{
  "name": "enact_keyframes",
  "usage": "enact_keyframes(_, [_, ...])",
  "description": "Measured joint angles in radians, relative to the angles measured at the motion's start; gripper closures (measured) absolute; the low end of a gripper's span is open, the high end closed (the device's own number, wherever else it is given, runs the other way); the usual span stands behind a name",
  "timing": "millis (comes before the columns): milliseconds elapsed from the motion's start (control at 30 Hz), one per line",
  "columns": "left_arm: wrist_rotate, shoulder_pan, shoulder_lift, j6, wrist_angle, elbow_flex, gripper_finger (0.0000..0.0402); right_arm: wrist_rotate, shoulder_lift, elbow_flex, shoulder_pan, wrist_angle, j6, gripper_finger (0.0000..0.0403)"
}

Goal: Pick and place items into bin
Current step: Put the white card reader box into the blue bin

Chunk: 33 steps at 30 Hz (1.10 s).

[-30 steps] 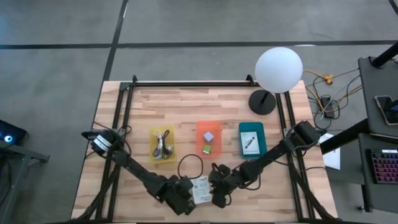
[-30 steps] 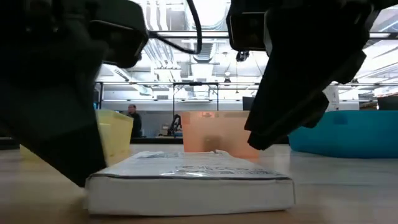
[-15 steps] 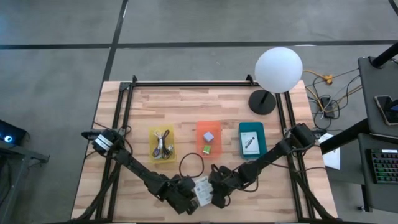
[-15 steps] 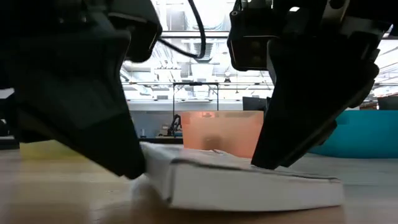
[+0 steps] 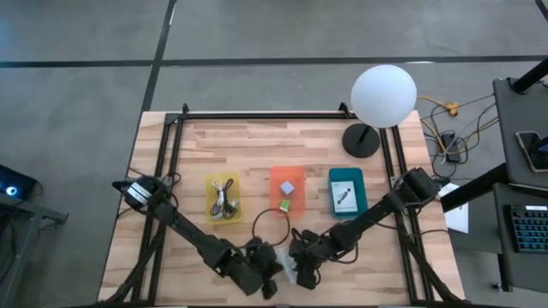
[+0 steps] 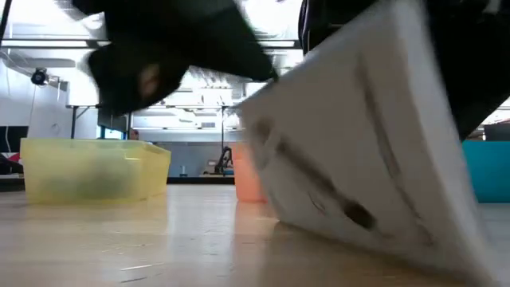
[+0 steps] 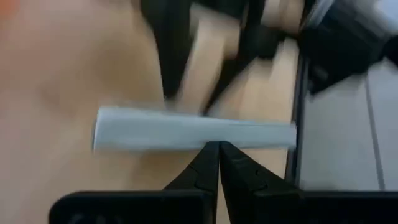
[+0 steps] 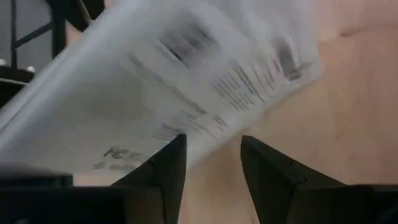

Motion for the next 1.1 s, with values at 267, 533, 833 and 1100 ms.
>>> enact_keyframes(267, [-0.040,0.019,-0.008,0.092,0.039,-0.002,0.0401,0.012,-0.010,0.000,-0.002,-0.014,-0.052,0.0262])
enact_keyframes(533, [0.005,-0.004,-0.008,0.055,-0.087,-0.006,0.0401,0.014,-0.013,0.000,-0.002,-0.015,-0.019,0.0262])
enact_keyframes(833, [0.046,-0.009,-0.032,-0.059,-0.320,-0.008,0.0402,0.038,-0.013,0.000,-0.002,-0.014,-0.014,0.0261])
enact_keyframes(1100, [0.142,-0.012,-0.021,-0.066,-0.283,-0.049,0.0402,0.014,0.015,0.000,0.000,0.032,0.026,0.0261])
